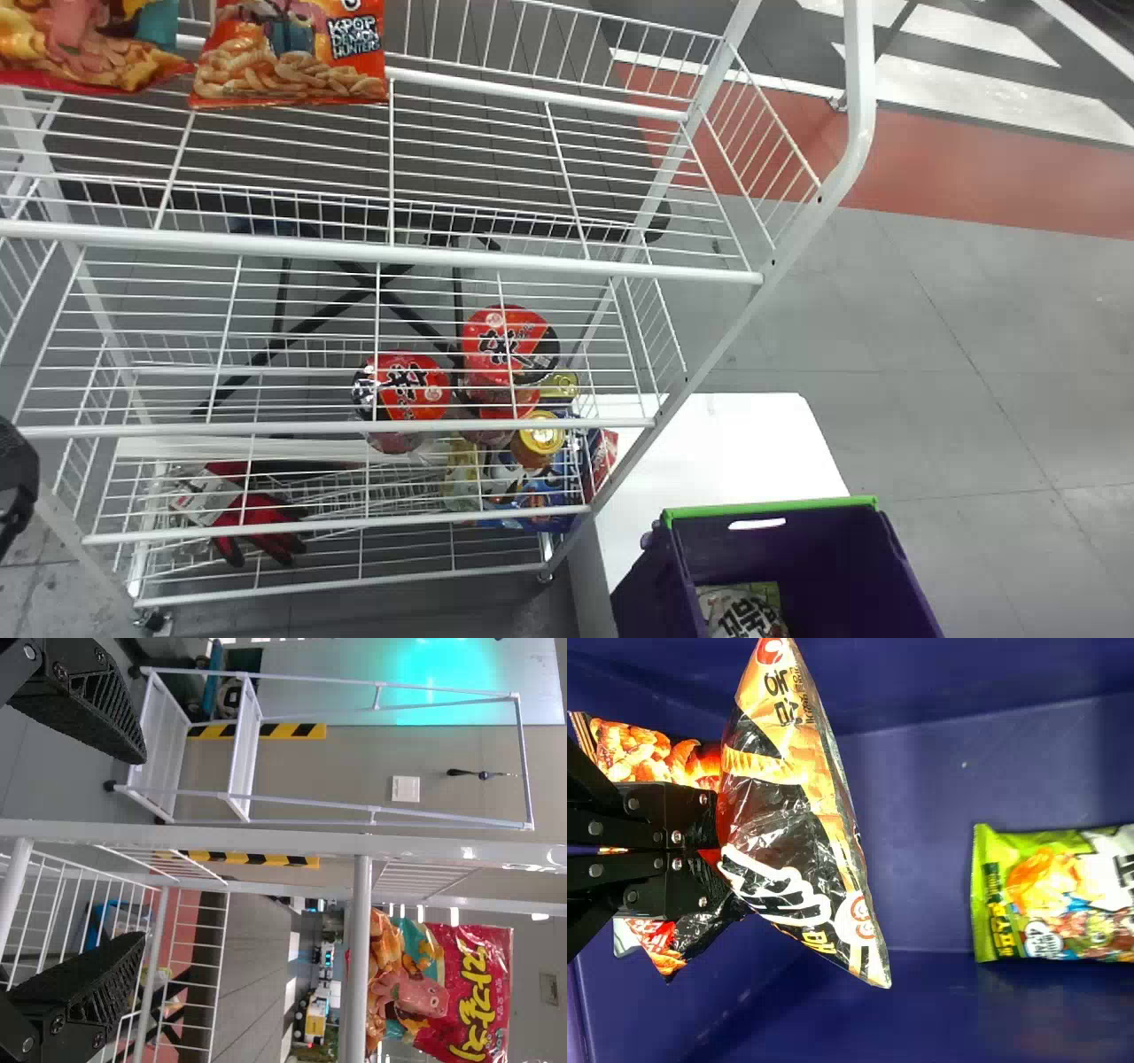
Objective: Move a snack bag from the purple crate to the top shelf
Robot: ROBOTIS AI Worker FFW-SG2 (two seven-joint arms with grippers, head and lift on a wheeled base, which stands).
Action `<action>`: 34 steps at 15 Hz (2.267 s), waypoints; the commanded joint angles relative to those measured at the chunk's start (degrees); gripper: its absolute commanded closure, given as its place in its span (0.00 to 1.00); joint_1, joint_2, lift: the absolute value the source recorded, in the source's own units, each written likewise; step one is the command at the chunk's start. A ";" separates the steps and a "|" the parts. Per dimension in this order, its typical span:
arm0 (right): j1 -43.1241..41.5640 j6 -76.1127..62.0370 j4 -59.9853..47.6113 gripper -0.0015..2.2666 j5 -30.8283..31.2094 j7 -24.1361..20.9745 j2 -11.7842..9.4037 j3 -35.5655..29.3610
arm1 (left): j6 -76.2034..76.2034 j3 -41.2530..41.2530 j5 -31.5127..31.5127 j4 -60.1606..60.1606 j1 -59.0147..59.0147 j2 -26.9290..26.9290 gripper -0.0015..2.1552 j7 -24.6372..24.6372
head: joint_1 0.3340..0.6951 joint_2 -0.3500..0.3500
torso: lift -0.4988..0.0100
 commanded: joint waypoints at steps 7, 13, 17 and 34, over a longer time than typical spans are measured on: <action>0.00 -3.65 -0.05 0.75 0.00 0.00 0.23 0.95 | -1.76 0.94 -0.79 -1.18 2.51 -0.67 0.05 0.35 | 1.00 0.00 | 0.68; 0.00 -5.24 0.31 0.75 0.18 -0.17 0.41 1.83 | -2.99 1.30 -0.97 -1.27 3.48 -0.75 0.05 0.44 | 1.00 0.00 | 0.73; 0.00 -5.59 0.31 0.75 0.27 -0.09 0.50 2.27 | -3.69 1.30 -1.23 -1.44 3.74 -0.75 0.05 0.79 | 1.00 0.00 | 0.76; -0.35 -8.75 1.54 0.75 0.71 -0.09 0.58 3.33 | -3.87 1.38 -1.58 -1.44 3.92 -1.10 0.05 0.79 | 1.00 0.00 | 0.89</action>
